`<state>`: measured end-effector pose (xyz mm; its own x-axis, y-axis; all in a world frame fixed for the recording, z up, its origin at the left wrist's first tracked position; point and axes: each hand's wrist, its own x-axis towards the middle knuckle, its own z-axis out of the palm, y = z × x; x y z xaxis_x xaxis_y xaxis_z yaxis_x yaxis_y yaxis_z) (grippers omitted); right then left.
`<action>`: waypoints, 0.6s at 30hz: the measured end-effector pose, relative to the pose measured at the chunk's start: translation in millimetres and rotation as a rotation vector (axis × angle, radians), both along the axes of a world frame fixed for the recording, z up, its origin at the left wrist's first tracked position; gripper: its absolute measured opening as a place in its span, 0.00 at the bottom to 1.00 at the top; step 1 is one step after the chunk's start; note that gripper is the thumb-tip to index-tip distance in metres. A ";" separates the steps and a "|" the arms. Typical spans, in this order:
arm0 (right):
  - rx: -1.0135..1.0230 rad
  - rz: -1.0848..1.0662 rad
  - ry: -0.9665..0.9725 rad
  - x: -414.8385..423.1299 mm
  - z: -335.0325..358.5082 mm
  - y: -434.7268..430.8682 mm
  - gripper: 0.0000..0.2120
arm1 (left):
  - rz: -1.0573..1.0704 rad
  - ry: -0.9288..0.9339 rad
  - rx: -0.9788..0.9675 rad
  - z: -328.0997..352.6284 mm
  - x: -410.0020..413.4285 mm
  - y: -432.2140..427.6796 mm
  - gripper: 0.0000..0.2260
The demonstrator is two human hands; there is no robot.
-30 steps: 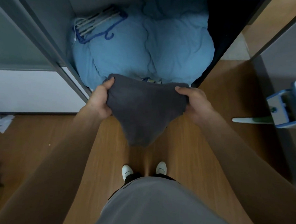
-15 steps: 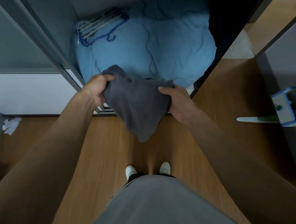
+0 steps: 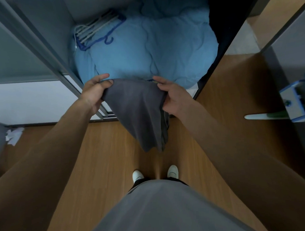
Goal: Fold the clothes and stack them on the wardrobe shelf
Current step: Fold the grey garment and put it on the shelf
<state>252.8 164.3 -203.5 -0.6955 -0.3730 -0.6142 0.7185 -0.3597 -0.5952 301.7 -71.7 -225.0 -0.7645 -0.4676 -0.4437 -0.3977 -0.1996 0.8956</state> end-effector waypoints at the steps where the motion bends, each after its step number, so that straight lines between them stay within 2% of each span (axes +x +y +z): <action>1: 0.005 -0.003 -0.006 -0.9 -0.7 0.6 0.15 | -0.004 0.013 0.027 -1.9 2.3 1.0 0.13; 6: -0.011 -0.011 -0.027 -2.8 -1.3 4.7 0.16 | -0.049 0.052 0.094 -2.7 10.0 6.7 0.15; 11: 0.009 -0.033 -0.083 -11.6 -0.1 10.6 0.16 | -0.072 0.097 0.281 -6.6 20.4 10.3 0.19; 15: 0.128 0.048 -0.034 -17.3 -0.5 16.1 0.10 | -0.049 -0.032 0.134 -4.9 15.6 17.8 0.17; 18: 0.215 0.137 0.149 -14.5 -5.5 21.2 0.10 | 0.012 -0.116 0.110 0.1 8.0 22.7 0.16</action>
<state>238.3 185.5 -209.0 -0.7360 -0.3426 -0.5839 0.6507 -0.1196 -0.7499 309.6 -49.0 -225.0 -0.6997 -0.4203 -0.5777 -0.4938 -0.2997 0.8163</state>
